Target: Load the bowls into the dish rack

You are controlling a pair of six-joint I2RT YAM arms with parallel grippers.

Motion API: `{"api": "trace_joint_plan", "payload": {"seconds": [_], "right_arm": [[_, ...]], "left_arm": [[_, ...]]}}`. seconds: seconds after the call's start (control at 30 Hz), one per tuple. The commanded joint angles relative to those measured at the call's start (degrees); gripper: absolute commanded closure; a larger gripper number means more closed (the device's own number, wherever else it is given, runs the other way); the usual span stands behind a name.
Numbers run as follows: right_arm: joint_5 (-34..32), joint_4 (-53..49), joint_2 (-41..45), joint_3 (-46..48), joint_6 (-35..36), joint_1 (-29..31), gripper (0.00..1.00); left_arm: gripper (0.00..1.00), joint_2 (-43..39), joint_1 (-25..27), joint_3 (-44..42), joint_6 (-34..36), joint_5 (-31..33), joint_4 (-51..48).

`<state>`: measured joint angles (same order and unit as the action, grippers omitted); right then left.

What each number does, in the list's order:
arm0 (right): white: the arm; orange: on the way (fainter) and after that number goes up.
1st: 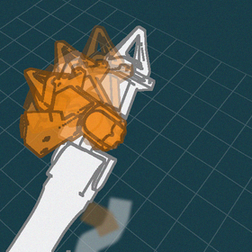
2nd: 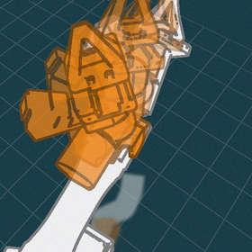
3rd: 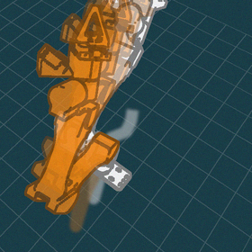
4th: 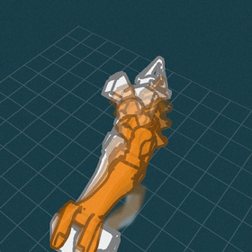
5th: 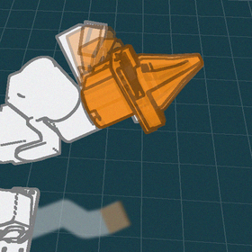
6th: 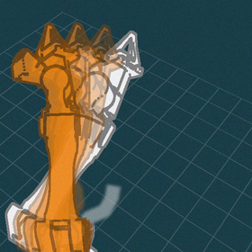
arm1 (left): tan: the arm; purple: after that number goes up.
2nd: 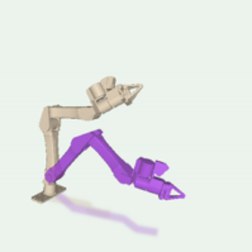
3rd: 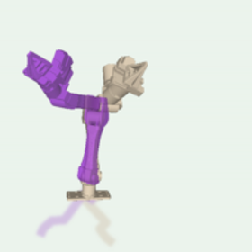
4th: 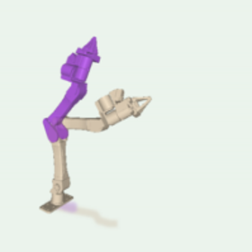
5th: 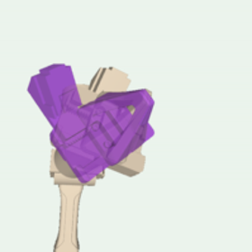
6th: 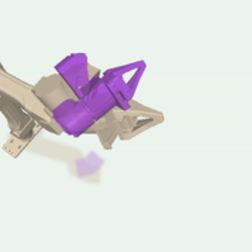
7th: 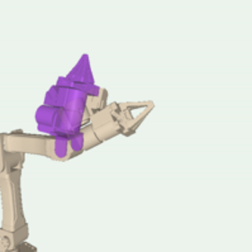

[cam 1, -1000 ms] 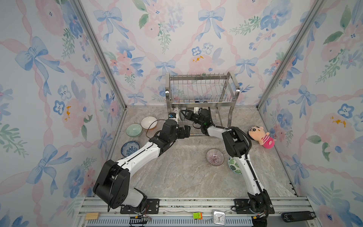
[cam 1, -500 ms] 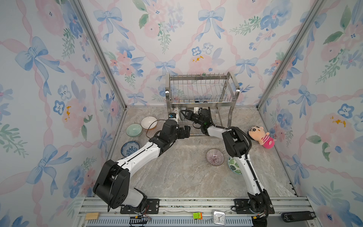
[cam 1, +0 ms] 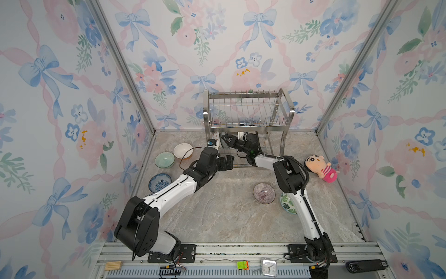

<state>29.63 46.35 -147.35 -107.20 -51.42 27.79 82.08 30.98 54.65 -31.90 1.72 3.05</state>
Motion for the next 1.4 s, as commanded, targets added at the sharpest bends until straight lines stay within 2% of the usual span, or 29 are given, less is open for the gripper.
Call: {"api": "trace_joint_plan", "payload": {"seconds": [0.0,0.7,1.37], "right_arm": [[1.13,-0.86,2.9,-1.84,1.06,-0.25,0.81],[0.5,-0.01,5.6,1.76,2.11,-0.33,0.78],[-1.85,1.81,10.52,9.62,3.61,-1.31,0.76]], "left_arm": [[0.02,0.22,0.1,1.25,0.84,0.49,-0.68],[0.02,0.26,-0.22,1.41,0.73,0.4,-0.93],[0.02,-0.69,-0.31,1.33,0.88,0.57,-1.1]]}}
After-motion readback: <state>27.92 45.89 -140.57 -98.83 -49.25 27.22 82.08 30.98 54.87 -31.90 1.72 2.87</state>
